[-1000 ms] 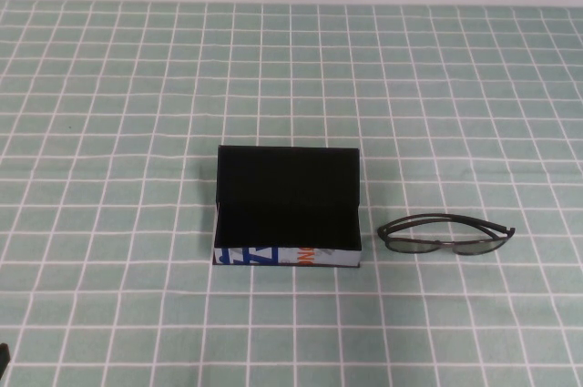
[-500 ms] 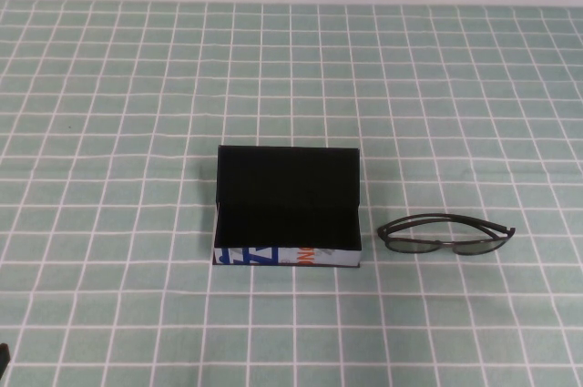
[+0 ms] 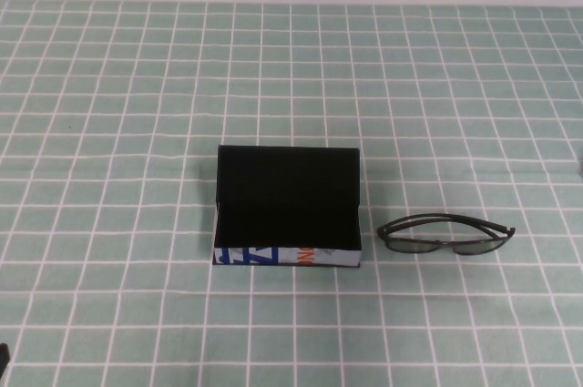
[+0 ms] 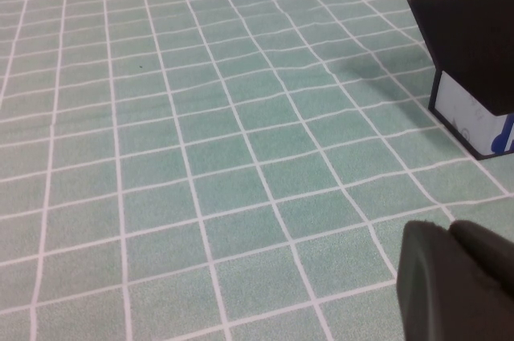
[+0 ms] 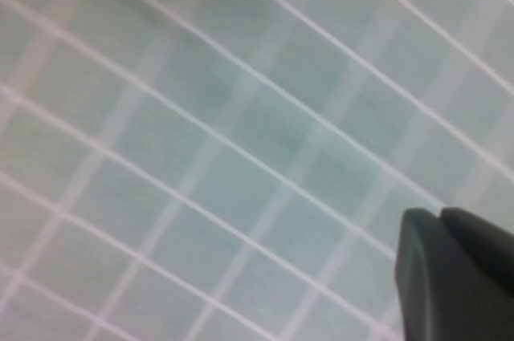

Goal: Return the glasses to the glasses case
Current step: Pick up the glasses from the table

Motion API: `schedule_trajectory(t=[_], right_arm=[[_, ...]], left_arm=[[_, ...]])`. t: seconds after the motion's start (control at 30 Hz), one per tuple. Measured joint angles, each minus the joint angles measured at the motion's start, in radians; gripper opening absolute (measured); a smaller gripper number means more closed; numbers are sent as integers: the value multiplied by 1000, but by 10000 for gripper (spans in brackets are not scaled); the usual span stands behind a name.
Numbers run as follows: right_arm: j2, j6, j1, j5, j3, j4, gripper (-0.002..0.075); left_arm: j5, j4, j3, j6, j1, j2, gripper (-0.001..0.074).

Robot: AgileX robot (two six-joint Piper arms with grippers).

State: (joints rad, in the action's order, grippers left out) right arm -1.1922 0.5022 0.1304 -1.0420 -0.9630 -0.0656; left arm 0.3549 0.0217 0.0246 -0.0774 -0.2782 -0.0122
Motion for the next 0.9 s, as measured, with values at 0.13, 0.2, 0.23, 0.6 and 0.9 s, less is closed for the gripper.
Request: schedule_trajectory(t=[0.13, 0.2, 0.23, 0.6, 0.9], right_arm=[[-142, 187, -1, -77, -141, 153, -14], [-202, 247, -1, -94, -197, 235, -14], [-233, 286, -1, -99, -225, 283, -14], [-446, 608, 47, -99, -361, 466, 58], [-543, 582, 279, 84, -365, 157, 494]], left_arm=[[0, 0, 0, 0, 0, 0, -2], [0, 0, 0, 0, 0, 0, -2], [0, 0, 0, 0, 0, 0, -2], [0, 0, 0, 0, 0, 0, -2], [0, 0, 0, 0, 0, 0, -2]])
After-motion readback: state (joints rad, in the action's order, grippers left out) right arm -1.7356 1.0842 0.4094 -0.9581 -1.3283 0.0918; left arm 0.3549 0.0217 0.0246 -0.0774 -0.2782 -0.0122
